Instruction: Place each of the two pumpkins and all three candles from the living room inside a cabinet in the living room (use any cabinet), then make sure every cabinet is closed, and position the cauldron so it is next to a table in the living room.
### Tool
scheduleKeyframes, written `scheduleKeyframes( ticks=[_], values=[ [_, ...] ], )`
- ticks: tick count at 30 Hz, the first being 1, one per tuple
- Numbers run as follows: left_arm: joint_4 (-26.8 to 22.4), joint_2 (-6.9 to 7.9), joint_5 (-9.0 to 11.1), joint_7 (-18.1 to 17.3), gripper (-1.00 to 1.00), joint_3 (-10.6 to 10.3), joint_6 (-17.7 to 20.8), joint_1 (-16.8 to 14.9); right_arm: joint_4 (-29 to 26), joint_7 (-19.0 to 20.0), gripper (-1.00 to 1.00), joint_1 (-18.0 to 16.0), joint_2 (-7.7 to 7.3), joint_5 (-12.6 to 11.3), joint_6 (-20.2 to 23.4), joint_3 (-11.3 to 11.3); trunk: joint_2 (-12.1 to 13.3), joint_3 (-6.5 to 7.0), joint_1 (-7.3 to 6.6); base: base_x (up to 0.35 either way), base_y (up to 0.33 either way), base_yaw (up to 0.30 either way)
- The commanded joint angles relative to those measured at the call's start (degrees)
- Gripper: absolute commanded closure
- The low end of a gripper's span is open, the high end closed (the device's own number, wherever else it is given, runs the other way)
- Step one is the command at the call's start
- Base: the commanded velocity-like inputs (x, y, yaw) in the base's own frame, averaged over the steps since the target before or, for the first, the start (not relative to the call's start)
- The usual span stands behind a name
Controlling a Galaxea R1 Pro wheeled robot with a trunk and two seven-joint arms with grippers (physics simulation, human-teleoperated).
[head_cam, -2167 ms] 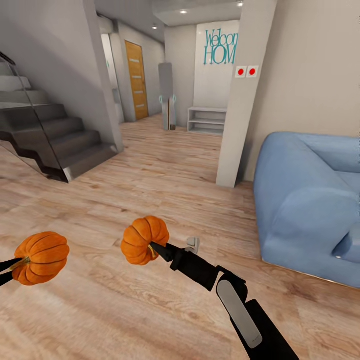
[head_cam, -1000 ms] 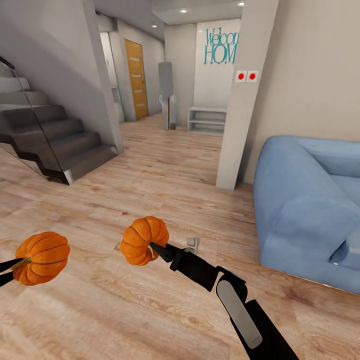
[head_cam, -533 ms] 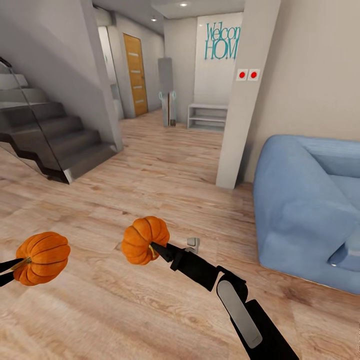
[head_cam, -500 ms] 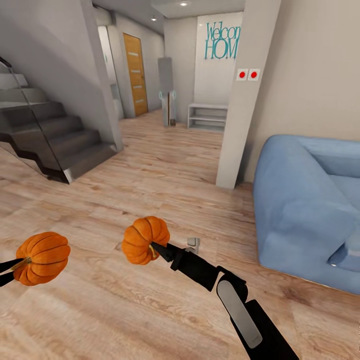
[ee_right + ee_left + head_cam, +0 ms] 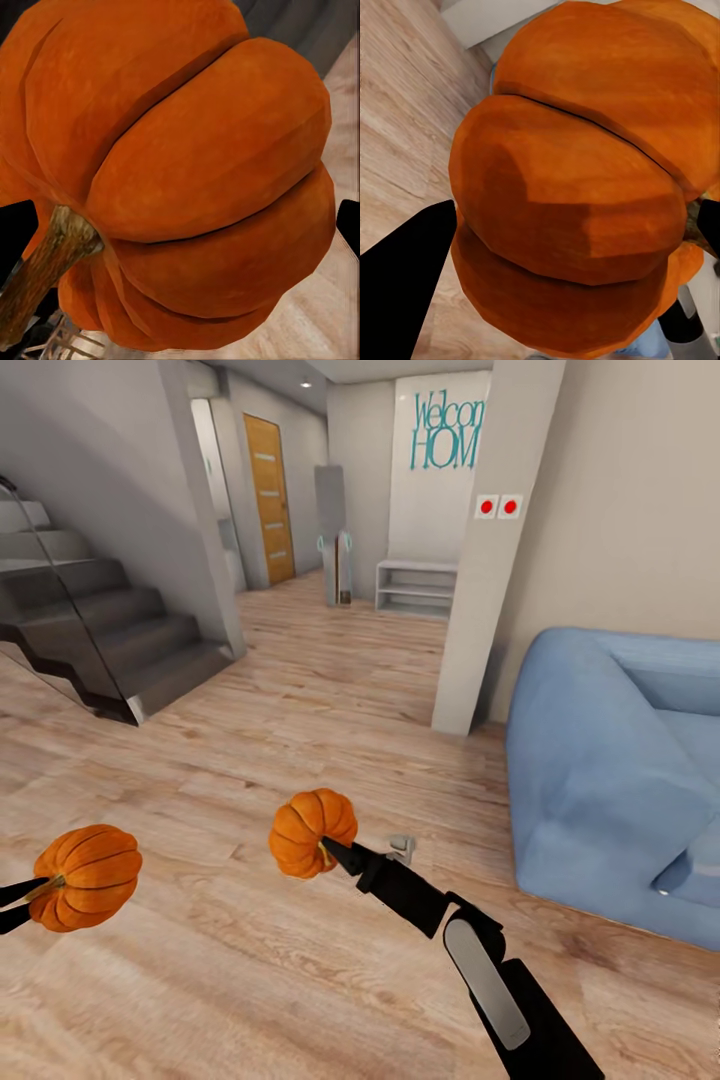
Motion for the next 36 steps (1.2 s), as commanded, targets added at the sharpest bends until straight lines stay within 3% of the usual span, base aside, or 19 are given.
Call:
scheduleKeyframes(
  ticks=[1, 7, 12, 14, 18, 19, 23, 27, 29, 34, 36],
  values=[
    [0.0, -0.05, 0.0, 0.0, 1.0, 0.0, 0.0, 0.0, 0.0, 0.0, 1.0, 0.0, -0.06, 0.2, -0.3, -0.1, 0.4, 0.13, -0.23, 0.0, 0.0, 0.0],
    [0.0, -0.46, -0.4, 1.2, 1.0, -0.4, -0.1, 0.0, 0.1, -1.7, 1.0, 0.0, -0.17, 1.0, -3.3, -0.3, 2.8, 1.13, -1.54, 0.0, 0.0, 0.0],
    [-1.2, -3.08, -0.9, 7.8, 1.0, -1.8, -0.1, 0.0, -0.2, -16.4, 1.0, 0.0, 0.16, 1.2, -3.3, 0.4, 4.8, 2.02, -2.64, 0.0, 0.0, 0.0],
    [-2.8, -4.49, -1.0, 12.4, 1.0, -1.9, 0.0, 0.0, -0.3, -20.3, 1.0, 0.0, 0.43, 1.3, -3.3, 0.6, 5.6, 2.38, -3.08, 0.0, 0.0, 0.0],
    [-8.0, -9.78, -1.0, 26.0, 1.0, -2.0, 0.1, 0.0, -0.4, -26.5, 1.0, 0.0, 0.64, 1.7, -3.4, 1.6, 7.2, 3.1, -3.96, 0.0, 0.0, 0.0],
    [-9.2, -11.44, -1.0, 31.4, 1.0, -2.0, 0.1, 0.0, -0.5, -28.0, 1.0, 0.0, 0.65, 2.4, -3.5, 1.8, 7.6, 3.28, -4.18, 0.0, 0.0, 0.0],
    [-10.7, -14.95, -0.8, 45.7, 1.0, -2.0, -0.1, 0.0, -0.7, -29.5, 1.0, 0.0, 0.59, 5.2, -4.6, 1.7, 9.2, 4.0, -5.06, 0.0, 0.0, 0.0],
    [-11.5, -17.08, -0.9, 53.1, 1.0, -2.0, -0.2, 0.0, -0.9, -30.7, 1.0, 0.0, 0.68, 6.1, -7.1, 1.9, 10.8, 4.71, -5.94, 0.0, 0.0, 0.0],
    [-12.5, -18.25, -0.9, 56.0, 1.0, -2.0, -0.3, 0.0, -0.9, -33.4, 1.0, 0.0, 0.72, 6.4, -7.3, 2.2, 11.6, 5.07, -6.38, 0.0, 0.0, 0.0],
    [-15.2, -21.66, -0.9, 66.6, 1.0, -2.0, -0.4, 0.0, -1.4, -49.6, 1.0, 0.0, 0.81, 6.9, -5.8, 3.3, 13.6, 5.97, -7.47, 0.0, 0.0, 0.0],
    [-16.0, -22.81, -0.8, 69.4, 1.0, -2.3, -0.4, 0.0, -2.0, -54.2, 1.0, 0.0, 1.05, 6.9, -3.6, 4.4, 14.5, 6.33, -7.91, 0.0, 0.0, 0.0]
  ],
)
